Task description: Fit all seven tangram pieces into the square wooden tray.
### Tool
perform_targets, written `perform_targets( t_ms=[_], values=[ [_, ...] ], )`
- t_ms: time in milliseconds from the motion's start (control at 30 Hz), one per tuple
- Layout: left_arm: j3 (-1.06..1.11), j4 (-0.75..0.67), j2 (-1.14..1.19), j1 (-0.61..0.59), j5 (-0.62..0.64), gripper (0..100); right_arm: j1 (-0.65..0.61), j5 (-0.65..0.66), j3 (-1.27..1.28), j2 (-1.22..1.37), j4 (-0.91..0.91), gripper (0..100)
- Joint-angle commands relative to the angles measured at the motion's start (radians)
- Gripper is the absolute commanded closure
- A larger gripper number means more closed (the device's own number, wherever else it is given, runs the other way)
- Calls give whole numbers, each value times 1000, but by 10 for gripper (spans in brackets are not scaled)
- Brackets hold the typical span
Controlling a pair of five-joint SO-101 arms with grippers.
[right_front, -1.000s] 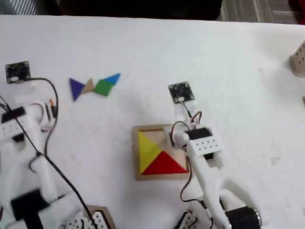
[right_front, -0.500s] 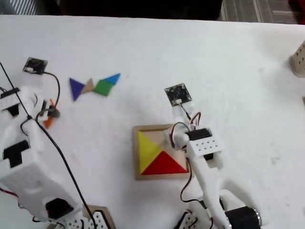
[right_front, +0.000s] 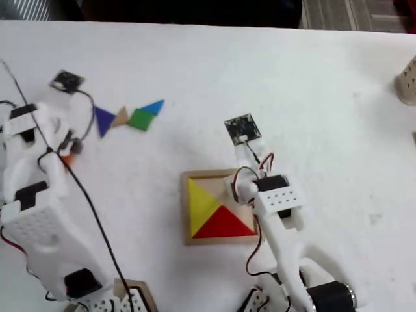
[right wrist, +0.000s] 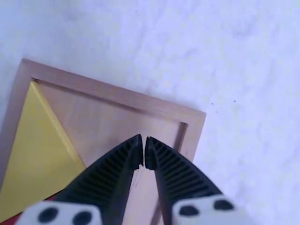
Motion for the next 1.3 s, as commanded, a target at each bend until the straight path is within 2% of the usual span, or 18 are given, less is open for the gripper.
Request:
perform_targets(
  t_ms=[0,67,267,533,667,767,867,967,1133,1267],
  values=[
    [-11,46,73,61,-9,983,7,15,-3,-22,-19,981],
    [-11,94,73,53,-9,960,7,15,-3,-22,-19,981],
    [-11,173,42,50,-11,979,7,18,-3,-22,-21,981],
    [-9,321,-127,65,-3,978,7,20,-3,-22,-21,981],
    [-6,365,-176,31,0,971,7,20,-3,-22,-19,981],
    [25,414,-171,28,58,912,7,20,-3,-22,-19,981],
    [78,370,-165,8,132,840,7,20,-3,-22,-21,981],
    [100,302,-170,-64,121,810,7,20,-2,-22,-21,981],
    [28,298,-217,-298,118,814,7,20,6,-22,-21,981],
    [-6,304,-229,-438,120,814,7,20,6,-22,-21,981]
  ],
)
